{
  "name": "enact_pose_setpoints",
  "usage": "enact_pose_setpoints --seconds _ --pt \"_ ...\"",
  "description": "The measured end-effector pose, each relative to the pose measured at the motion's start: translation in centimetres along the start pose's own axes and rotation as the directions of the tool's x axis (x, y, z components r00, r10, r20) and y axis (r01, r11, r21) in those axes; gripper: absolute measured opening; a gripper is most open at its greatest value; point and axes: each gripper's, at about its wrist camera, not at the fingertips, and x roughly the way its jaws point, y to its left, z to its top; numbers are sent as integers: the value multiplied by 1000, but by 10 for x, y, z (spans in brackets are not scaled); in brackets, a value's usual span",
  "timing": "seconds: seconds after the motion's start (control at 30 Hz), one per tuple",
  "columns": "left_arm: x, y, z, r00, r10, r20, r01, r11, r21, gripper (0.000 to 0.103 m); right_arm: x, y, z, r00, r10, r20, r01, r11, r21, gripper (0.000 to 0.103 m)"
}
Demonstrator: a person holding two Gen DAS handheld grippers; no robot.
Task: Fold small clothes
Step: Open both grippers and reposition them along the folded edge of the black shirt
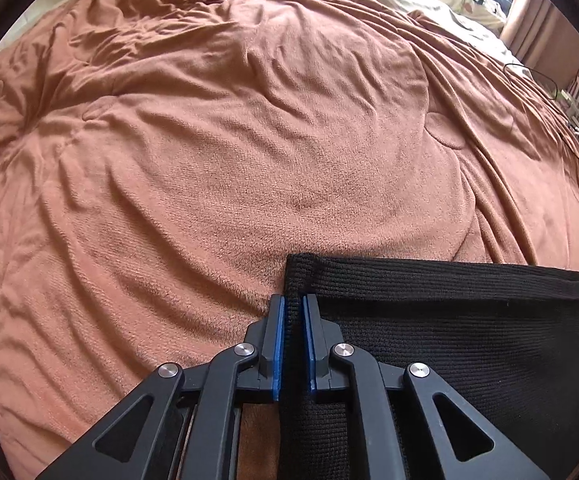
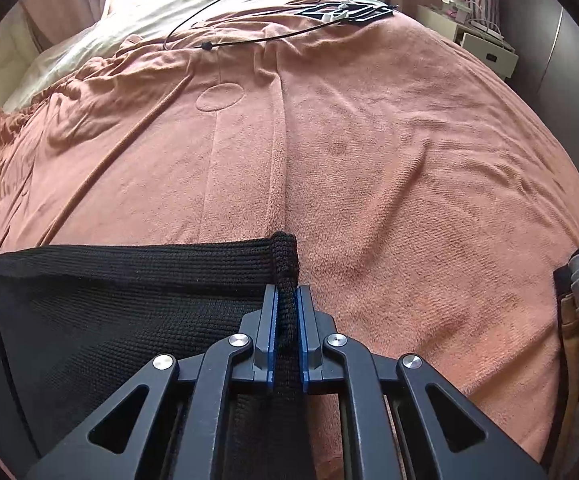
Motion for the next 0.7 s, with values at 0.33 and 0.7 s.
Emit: enact_pose_setpoints --seconds 0.33,0.7 --pt "-33 6 -16 998 -49 30 50 997 -51 52 -46 0 -12 999 6 34 -5 1000 -13 59" --pt "-81 8 -51 994 -75 77 79 995 -57 75 -91 5 -33 997 66 32 -66 998 -8 64"
